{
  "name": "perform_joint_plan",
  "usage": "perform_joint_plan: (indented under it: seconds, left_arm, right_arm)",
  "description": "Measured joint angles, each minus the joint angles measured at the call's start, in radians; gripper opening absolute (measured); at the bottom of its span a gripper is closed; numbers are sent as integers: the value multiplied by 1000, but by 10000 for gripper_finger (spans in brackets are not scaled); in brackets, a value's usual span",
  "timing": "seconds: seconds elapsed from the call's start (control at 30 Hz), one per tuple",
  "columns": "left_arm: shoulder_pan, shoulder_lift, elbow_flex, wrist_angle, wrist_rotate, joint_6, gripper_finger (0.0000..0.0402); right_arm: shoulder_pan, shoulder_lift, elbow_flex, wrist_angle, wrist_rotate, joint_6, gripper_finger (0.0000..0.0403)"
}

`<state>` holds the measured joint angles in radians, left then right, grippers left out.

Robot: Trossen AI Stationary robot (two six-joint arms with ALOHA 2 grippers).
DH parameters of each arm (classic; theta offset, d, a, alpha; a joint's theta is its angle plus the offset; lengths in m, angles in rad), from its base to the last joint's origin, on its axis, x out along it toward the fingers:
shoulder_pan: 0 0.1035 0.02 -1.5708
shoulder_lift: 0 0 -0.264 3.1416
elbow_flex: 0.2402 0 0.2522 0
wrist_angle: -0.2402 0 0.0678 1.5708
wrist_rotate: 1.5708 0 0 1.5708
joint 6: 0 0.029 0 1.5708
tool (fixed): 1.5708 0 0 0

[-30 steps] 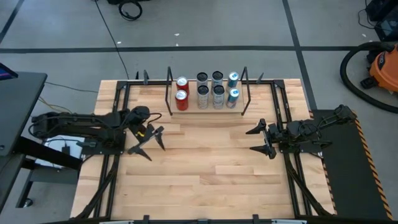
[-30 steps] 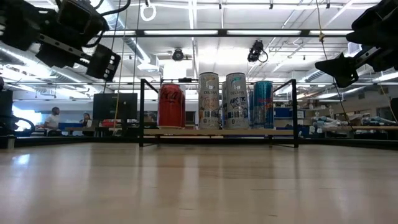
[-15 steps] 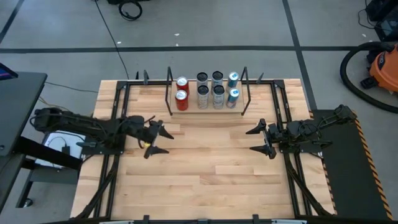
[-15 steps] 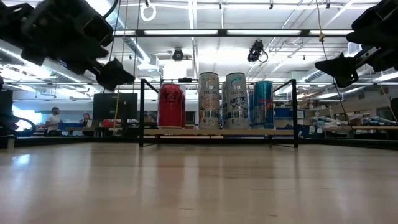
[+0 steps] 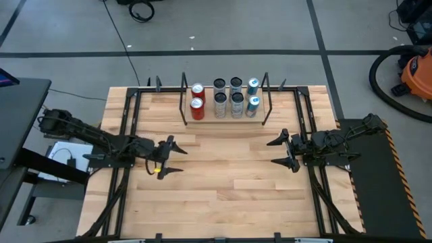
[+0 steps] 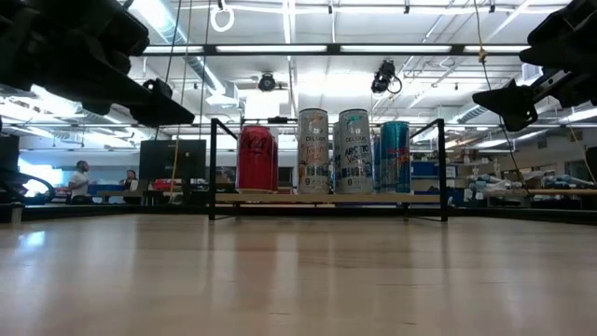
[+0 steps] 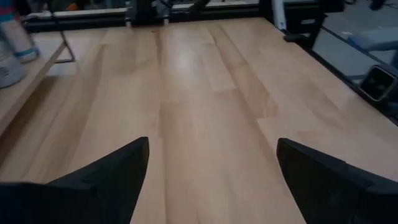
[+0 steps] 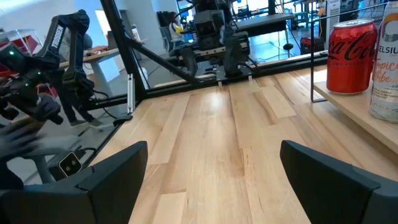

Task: Place canned beverage on shelf
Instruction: Return to Home Position

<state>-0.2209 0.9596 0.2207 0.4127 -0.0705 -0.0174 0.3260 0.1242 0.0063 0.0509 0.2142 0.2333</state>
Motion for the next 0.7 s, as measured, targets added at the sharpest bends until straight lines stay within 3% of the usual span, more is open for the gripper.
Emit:
perform_joint_plan:
  seconds: [0.1, 0.2, 0.27, 0.47, 0.7]
  left_arm:
    - [-18, 0, 0, 14, -21, 21, 355]
    - [-43, -2, 0, 6, -280, -31, 355]
    - [-49, 5, 0, 31, -371, -48, 355]
    - [-87, 8, 0, 30, -341, -20, 355]
    - [-104, 8, 0, 31, -339, -90, 355]
  right_arm:
    - [0, 0, 0, 0, 0, 0, 376]
    - [0, 0, 0, 0, 0, 0, 376]
    - [0, 0, 0, 0, 0, 0, 376]
    - [0, 0, 0, 2, 0, 0, 376]
    - [0, 0, 0, 7, 0, 0, 376]
